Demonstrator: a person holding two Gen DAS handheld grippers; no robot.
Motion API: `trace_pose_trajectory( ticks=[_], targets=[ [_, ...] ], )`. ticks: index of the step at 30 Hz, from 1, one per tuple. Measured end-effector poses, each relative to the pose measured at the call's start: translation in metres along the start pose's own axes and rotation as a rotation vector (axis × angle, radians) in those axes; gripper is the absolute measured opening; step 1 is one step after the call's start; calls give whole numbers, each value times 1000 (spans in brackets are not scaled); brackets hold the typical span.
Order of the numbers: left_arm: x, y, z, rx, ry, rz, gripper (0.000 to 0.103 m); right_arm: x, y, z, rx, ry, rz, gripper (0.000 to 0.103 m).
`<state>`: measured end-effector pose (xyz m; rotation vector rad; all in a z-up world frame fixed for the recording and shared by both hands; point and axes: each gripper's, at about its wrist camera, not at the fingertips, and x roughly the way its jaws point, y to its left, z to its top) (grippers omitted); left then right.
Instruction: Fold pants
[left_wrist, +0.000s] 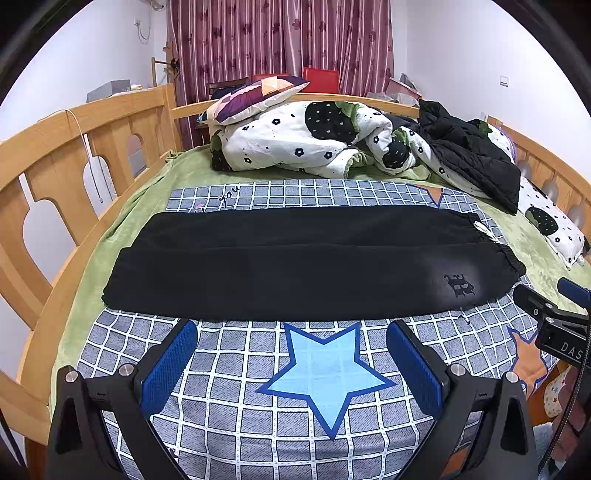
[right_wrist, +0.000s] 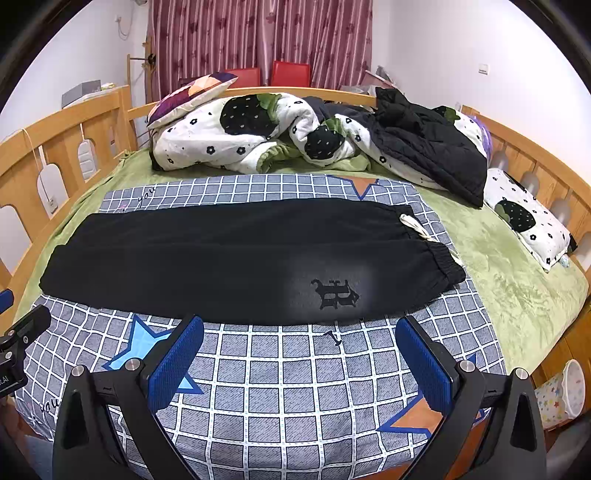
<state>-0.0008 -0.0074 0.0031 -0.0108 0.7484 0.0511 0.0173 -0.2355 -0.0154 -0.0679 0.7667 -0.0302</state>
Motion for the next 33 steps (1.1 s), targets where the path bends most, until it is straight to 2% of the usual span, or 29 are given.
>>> trace_pose_trajectory(
  ticks=[12,16,19,22,25,27,28,29,31,33],
  targets=[
    [3,-9,1,4,-15,-24,103,-3,3,1,20,-8,40,102],
    [6,-12,9,-15,-70,-24,103,-1,0,4,57,-16,96,102],
    [14,-5,24,-11,-114,27,103,4,-7,14,62,-46,112,102],
    [30,17,33,-16,-142,66,103,16,-26,32,88,-67,69,102],
    [61,54,33,-81,-92,84,103,39,-57,45,106,-85,70,102],
    [90,83,26,-145,-15,72,102,59,-78,46,128,-90,34,102],
    [105,96,21,-179,26,48,97,76,-91,43,145,-74,39,102],
    [118,111,15,-224,58,14,86,92,-102,40,154,-49,54,100],
    [142,140,-2,-332,104,-11,81,124,-120,28,168,0,61,88],
    [162,162,-21,-394,134,-46,81,159,-137,7,181,63,28,75]
  ],
)
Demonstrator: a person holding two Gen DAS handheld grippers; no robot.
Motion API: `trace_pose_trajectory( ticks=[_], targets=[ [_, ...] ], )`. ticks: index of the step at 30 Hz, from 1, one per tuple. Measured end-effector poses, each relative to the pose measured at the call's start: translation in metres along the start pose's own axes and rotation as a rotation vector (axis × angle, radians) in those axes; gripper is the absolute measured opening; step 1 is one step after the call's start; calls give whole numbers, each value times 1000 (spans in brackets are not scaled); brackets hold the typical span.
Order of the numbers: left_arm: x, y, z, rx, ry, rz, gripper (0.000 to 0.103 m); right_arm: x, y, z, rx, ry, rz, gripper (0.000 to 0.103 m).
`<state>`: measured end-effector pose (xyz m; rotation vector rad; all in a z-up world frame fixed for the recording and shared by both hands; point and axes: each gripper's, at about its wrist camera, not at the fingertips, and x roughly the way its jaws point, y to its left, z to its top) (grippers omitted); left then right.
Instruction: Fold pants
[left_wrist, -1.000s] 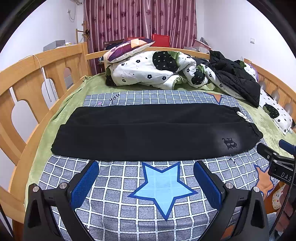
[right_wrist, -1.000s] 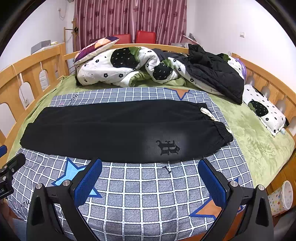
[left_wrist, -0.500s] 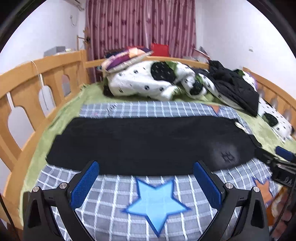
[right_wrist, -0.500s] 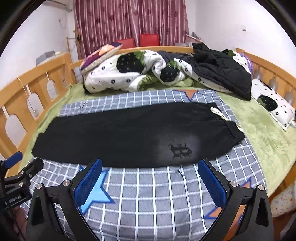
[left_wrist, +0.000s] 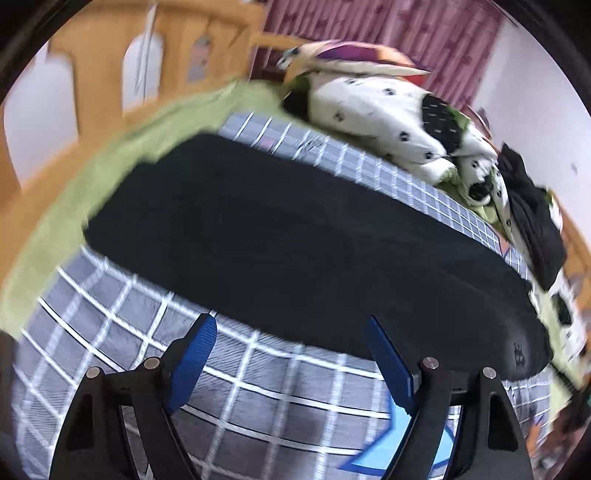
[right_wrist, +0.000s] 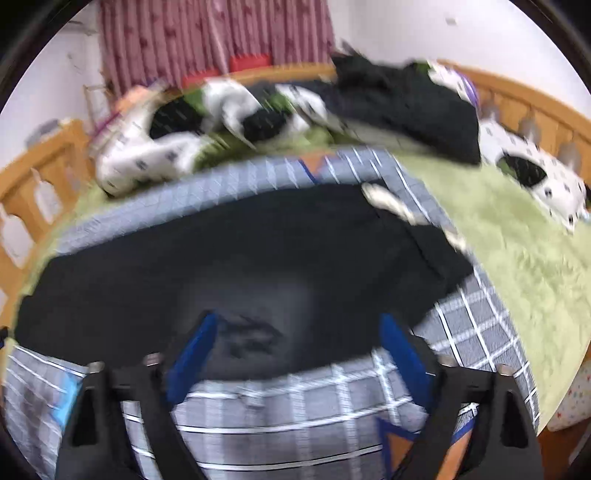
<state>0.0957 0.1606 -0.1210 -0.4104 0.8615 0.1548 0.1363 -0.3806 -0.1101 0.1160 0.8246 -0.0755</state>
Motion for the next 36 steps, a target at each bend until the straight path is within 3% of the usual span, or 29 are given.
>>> trace_pose_trajectory(
  ticks=[4,9,13,14,16,18,22,27,32,36],
  targets=[
    [29,28,-16,-23,37,35,81,46,-35,-30,105,106,78,73],
    [55,61,-13,-178,48,-64,81,66,-55,-44,204,94,169,74],
    [67,68,1,-240,17,-66,80,88,-55,-36,232,79,193,73],
    [67,69,3,-252,-5,-72,58,91,-53,-31,230,84,185,68],
    [69,65,14,-224,-19,-30,7,98,-47,-19,224,95,141,29],
    [60,63,21,-190,-50,-59,9,95,-41,-9,211,95,148,22],
    [34,50,49,-128,-147,-98,9,63,-27,21,141,-43,190,18],
    [28,14,105,0,-264,-31,9,55,-16,73,117,-110,226,18],
    [70,-10,156,39,-308,31,9,90,-12,122,141,-114,242,18],
    [122,-19,175,24,-275,75,9,141,2,146,133,-81,201,18]
  ],
)
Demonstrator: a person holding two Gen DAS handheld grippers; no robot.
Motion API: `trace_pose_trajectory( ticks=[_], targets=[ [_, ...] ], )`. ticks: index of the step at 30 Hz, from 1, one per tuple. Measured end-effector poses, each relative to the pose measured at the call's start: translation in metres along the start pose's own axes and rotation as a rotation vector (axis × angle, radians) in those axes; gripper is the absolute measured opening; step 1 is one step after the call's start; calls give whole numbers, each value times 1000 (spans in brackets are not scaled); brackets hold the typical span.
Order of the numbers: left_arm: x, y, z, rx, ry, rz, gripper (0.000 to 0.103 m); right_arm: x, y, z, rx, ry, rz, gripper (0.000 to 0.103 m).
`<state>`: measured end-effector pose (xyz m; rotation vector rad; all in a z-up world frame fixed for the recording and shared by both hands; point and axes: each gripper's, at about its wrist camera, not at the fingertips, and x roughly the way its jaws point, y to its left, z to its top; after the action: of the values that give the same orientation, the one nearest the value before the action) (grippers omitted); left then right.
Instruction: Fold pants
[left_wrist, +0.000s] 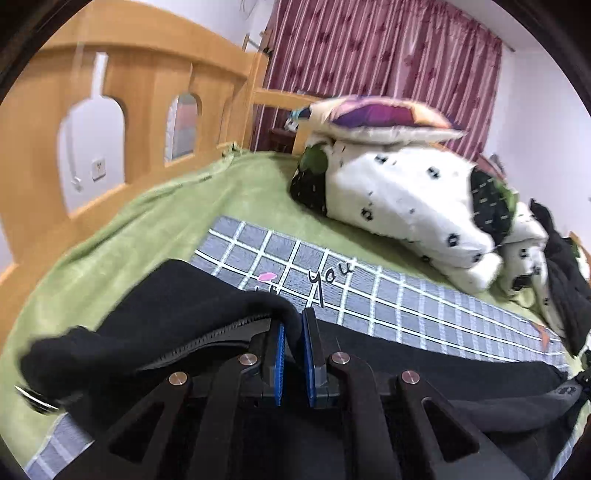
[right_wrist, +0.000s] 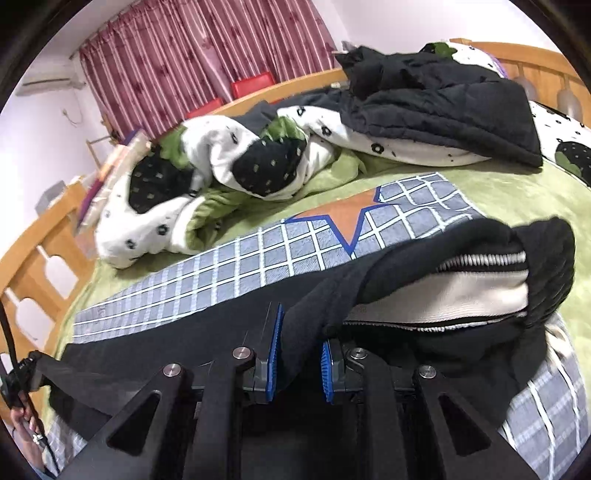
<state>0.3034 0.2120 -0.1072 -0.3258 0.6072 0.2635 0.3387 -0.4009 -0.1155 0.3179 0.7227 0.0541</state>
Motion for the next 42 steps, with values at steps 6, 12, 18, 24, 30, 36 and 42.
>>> trace_pose_trajectory(
  ticks=[6,12,18,24,30,36,42],
  targets=[
    [53,-13,-7,47,129,107,28,86,0,12,50,141,-74,39],
    [-9,0,-14,22,76,50,74,38,12,-3,54,60,36,71],
    [-60,41,-71,-91,238,-78,75,-27,-3,-54,-1,79,-13,71],
    [-70,76,-133,-189,348,-142,75,-61,-59,-120,98,148,-18,71],
    [-40,103,-123,-438,344,-199,73,-40,-95,-128,279,189,69,71],
    [-7,82,-108,-374,295,-111,60,10,-94,-105,312,179,55,68],
    [-1,53,-76,-221,272,5,10,38,-87,-65,296,176,-60,21]
  ],
)
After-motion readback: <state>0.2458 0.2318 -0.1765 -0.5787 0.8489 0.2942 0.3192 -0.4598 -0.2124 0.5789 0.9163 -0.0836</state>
